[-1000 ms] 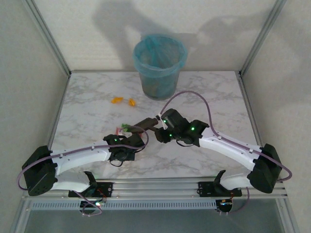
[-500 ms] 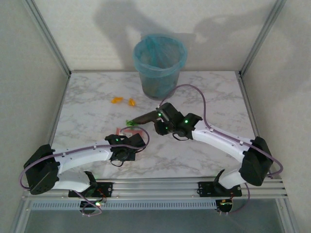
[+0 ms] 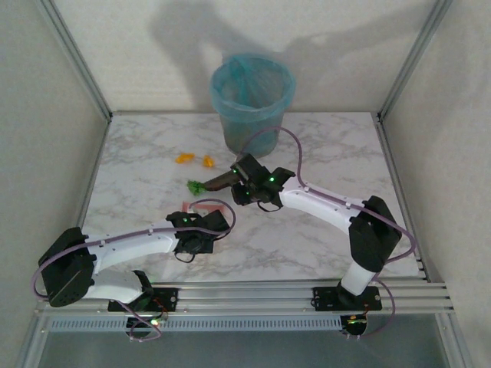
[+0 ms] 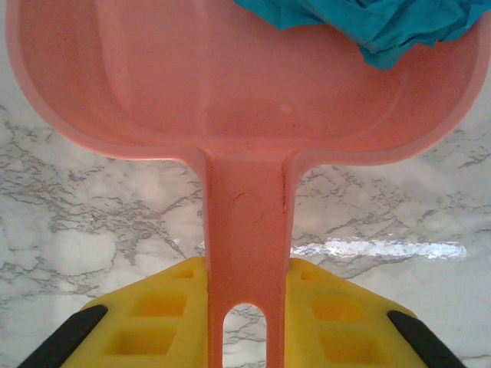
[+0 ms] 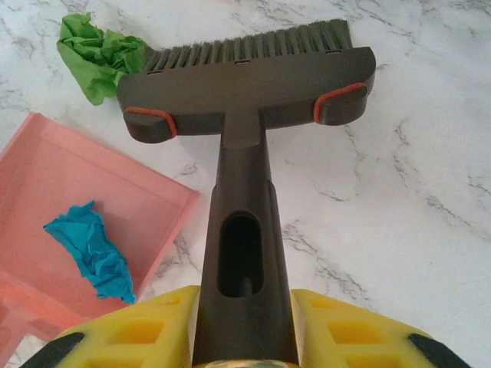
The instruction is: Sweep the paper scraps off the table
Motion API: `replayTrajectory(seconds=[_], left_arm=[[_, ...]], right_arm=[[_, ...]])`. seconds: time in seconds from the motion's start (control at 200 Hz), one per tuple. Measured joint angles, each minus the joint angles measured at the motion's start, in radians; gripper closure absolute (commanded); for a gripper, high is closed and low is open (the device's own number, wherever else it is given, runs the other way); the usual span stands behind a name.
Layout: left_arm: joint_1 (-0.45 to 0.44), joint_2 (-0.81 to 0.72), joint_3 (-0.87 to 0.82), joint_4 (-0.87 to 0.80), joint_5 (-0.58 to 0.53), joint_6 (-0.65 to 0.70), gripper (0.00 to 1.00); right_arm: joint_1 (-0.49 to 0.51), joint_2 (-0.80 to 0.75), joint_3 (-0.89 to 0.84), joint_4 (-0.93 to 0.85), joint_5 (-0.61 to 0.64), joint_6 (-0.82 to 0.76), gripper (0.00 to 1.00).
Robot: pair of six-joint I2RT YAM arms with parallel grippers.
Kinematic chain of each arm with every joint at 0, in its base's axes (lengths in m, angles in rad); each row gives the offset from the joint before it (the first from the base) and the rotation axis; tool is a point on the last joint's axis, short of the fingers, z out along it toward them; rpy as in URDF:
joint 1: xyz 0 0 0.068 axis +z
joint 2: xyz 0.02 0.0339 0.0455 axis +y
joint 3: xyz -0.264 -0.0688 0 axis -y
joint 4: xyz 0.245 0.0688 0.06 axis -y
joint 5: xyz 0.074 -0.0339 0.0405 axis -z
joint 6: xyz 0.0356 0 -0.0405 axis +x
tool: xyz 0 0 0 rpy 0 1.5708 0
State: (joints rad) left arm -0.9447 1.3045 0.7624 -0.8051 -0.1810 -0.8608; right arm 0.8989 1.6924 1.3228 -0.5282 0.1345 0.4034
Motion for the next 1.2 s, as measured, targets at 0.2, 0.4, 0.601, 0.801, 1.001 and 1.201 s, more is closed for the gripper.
replayTrajectory(seconds=[0.2,0.4,0.601,0.801,1.001,1.201], left_arm=[[0.036,0.008,0.001,-0.004,-0.005,0.000,1.00],[0.052,0.008,0.001,-0.011,-0.011,0.000,1.00],[0.059,-0.007,0.001,-0.020,-0.014,-0.001,1.00],[0.059,-0.043,-0.009,-0.029,-0.014,-0.005,1.00],[0.061,-0.039,-0.013,-0.037,-0.003,-0.004,1.00],[0.076,-0.024,-0.013,-0.042,0.002,-0.002,1.00]], right_arm=[[0.000,-0.016,-0.031,0.015,-0.024,-0.011,1.00],[0.000,-0.134,-0.092,-0.012,-0.039,-0.006,1.00],[0.000,-0.224,-0.090,-0.015,-0.049,0.009,1.00],[0.000,-0.098,0.031,-0.024,-0.049,0.007,1.00],[0.003,0.102,0.204,-0.051,-0.041,-0.013,1.00],[0.024,0.187,0.260,-0.077,0.000,-0.045,1.00]])
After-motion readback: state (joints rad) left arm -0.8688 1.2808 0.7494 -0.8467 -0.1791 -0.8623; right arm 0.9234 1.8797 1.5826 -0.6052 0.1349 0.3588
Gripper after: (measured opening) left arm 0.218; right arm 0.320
